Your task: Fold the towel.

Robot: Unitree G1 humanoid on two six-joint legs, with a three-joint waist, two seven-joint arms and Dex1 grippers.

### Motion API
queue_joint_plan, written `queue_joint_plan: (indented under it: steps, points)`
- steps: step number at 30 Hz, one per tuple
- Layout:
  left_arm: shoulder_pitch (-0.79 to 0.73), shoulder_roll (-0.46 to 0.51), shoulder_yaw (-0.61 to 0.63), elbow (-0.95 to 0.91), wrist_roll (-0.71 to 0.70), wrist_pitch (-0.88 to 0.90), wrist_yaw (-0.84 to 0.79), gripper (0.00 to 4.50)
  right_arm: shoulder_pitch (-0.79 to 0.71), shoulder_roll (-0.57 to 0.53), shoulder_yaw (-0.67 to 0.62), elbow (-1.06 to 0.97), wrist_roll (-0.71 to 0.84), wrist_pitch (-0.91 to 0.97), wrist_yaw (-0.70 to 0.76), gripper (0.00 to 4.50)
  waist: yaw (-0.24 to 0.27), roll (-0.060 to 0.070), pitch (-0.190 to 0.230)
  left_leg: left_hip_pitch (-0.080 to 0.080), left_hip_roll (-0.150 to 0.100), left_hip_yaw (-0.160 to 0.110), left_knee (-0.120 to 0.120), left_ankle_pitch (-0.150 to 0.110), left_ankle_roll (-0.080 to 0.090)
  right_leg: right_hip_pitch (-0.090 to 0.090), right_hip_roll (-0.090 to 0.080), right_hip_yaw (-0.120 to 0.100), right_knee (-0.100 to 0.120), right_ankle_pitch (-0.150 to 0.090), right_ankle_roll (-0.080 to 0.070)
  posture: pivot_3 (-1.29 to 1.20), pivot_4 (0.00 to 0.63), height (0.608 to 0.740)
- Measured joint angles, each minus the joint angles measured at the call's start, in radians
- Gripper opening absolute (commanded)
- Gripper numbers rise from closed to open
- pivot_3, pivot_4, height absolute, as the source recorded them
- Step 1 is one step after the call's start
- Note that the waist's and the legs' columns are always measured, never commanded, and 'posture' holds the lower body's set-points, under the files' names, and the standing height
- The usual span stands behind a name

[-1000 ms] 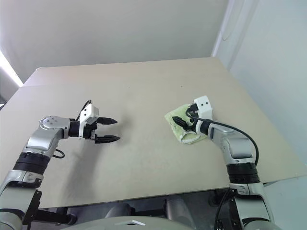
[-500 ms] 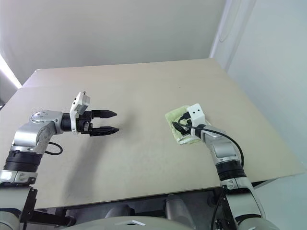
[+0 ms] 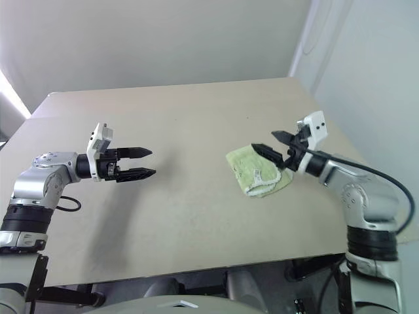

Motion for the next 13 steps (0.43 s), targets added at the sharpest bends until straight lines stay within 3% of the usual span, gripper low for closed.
queue_joint_plan:
  steps: [4, 13]
  points:
    - [-0.002, 0.006, 0.007, 0.033, 0.012, -0.02, 0.017, 4.5, 0.122, -0.078, 0.062, -0.081, 0.011, 0.009, 0.085, 4.45, -0.001, -0.001, 0.0, 0.001, 0.0, 0.001, 0.001, 0.0, 0.0, 0.0, 0.0, 0.0, 0.0, 0.0, 0.0, 0.0, 0.0, 0.712]
    - [0.015, 0.004, 0.01, -0.024, 0.006, -0.003, 0.072, 4.5, 0.136, -0.101, 0.116, -0.094, -0.011, -0.042, 0.12, 4.45, 0.001, -0.002, 0.001, 0.0, 0.0, 0.001, 0.001, 0.0, 0.0, 0.0, 0.0, 0.0, -0.001, 0.0, 0.0, 0.0, 0.0, 0.712]
